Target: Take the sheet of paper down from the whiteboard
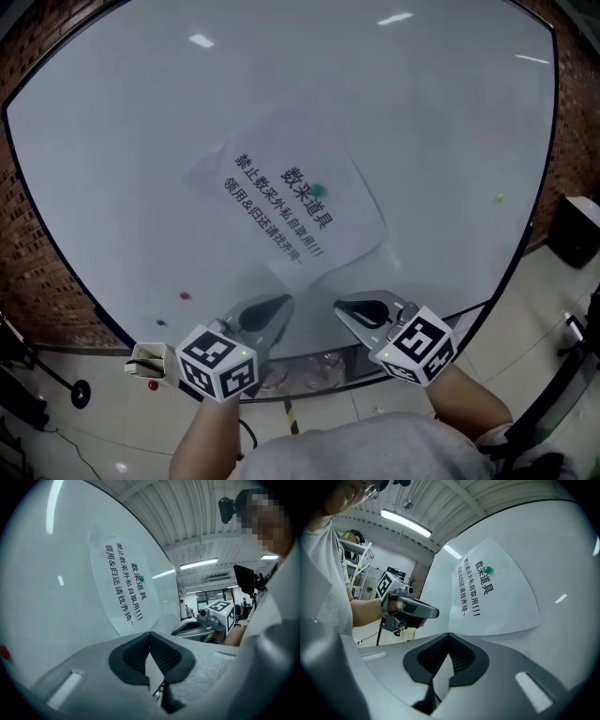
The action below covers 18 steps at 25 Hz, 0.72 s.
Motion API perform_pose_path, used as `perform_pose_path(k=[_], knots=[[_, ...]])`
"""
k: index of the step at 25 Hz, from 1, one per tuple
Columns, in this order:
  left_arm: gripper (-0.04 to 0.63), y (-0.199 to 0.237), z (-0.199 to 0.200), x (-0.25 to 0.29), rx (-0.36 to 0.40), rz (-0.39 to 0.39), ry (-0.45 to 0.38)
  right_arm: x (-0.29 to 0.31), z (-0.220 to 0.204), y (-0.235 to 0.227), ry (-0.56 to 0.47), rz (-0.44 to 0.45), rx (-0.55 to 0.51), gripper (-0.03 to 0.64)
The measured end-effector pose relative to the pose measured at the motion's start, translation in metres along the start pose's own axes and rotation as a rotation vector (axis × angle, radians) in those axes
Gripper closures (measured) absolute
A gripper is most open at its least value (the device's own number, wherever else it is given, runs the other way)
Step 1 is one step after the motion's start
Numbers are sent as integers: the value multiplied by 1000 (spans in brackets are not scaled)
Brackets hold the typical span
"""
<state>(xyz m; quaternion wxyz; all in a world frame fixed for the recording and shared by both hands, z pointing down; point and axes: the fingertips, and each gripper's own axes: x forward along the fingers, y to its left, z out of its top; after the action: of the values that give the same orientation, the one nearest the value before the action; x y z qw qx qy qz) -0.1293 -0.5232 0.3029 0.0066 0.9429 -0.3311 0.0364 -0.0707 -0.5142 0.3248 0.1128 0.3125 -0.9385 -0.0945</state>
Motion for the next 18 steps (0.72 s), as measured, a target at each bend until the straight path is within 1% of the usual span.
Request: perform_pose_path(k=[2, 5, 9, 12, 13, 14, 18], knots=[[593, 4, 6, -4, 10, -10, -5, 2, 15, -6, -11, -40, -53, 618], [594, 10, 12, -7, 9, -20, -15, 5, 51, -24, -54, -135, -164, 618], [594, 17, 9, -6, -5, -29, -9, 9, 102, -49, -104, -299, -348, 618], [594, 26, 6, -5, -16, -21, 2, 9, 133, -68, -82, -430, -501, 618], [594, 28, 5, -4, -17, -21, 6, 10, 140, -74, -78, -459, -534, 578], [594, 29, 4, -4, -17, -23, 11, 11, 146, -77, -81, -476, -554, 533], [592, 31, 4, -3, -15, -44, 17, 19, 159, -84, -94, -487, -571, 529]])
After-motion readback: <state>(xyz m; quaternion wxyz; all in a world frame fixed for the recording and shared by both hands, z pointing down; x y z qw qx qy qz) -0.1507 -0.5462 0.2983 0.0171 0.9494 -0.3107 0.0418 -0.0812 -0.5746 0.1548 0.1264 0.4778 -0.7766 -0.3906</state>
